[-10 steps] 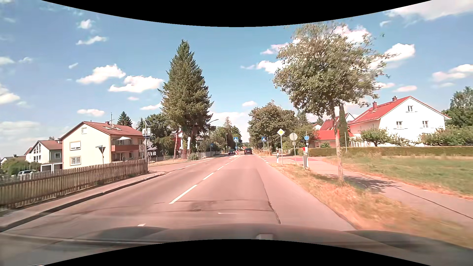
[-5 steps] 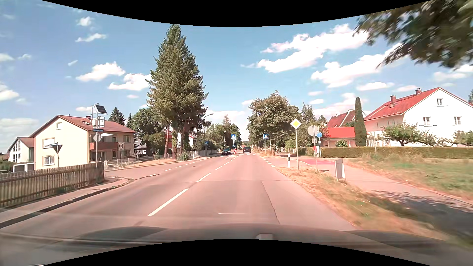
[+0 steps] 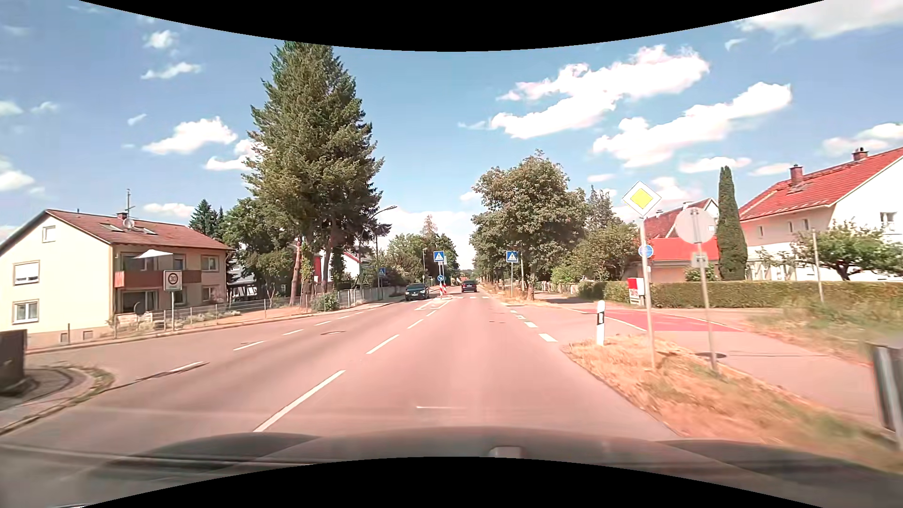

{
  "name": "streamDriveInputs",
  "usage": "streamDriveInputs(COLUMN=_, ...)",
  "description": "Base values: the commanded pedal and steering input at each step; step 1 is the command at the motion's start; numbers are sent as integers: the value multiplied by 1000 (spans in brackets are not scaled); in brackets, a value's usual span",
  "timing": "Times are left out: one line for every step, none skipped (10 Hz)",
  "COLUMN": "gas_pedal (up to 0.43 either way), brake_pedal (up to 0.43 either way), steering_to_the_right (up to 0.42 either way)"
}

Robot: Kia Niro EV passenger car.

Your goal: Follow the waypoints while adhering to traffic rules and regulations

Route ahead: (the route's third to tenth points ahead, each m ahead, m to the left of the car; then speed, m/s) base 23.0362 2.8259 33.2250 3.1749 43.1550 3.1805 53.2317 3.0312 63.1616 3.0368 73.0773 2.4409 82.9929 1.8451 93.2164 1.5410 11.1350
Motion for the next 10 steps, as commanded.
streamDriveInputs(gas_pedal=87, brake_pedal=0, steering_to_the_right=0)
streamDriveInputs(gas_pedal=87, brake_pedal=0, steering_to_the_right=0)
streamDriveInputs(gas_pedal=87, brake_pedal=0, steering_to_the_right=0)
streamDriveInputs(gas_pedal=87, brake_pedal=0, steering_to_the_right=0)
streamDriveInputs(gas_pedal=87, brake_pedal=0, steering_to_the_right=0)
streamDriveInputs(gas_pedal=87, brake_pedal=0, steering_to_the_right=0)
streamDriveInputs(gas_pedal=87, brake_pedal=0, steering_to_the_right=0)
streamDriveInputs(gas_pedal=87, brake_pedal=0, steering_to_the_right=-1)
streamDriveInputs(gas_pedal=87, brake_pedal=0, steering_to_the_right=-1)
streamDriveInputs(gas_pedal=87, brake_pedal=0, steering_to_the_right=-1)
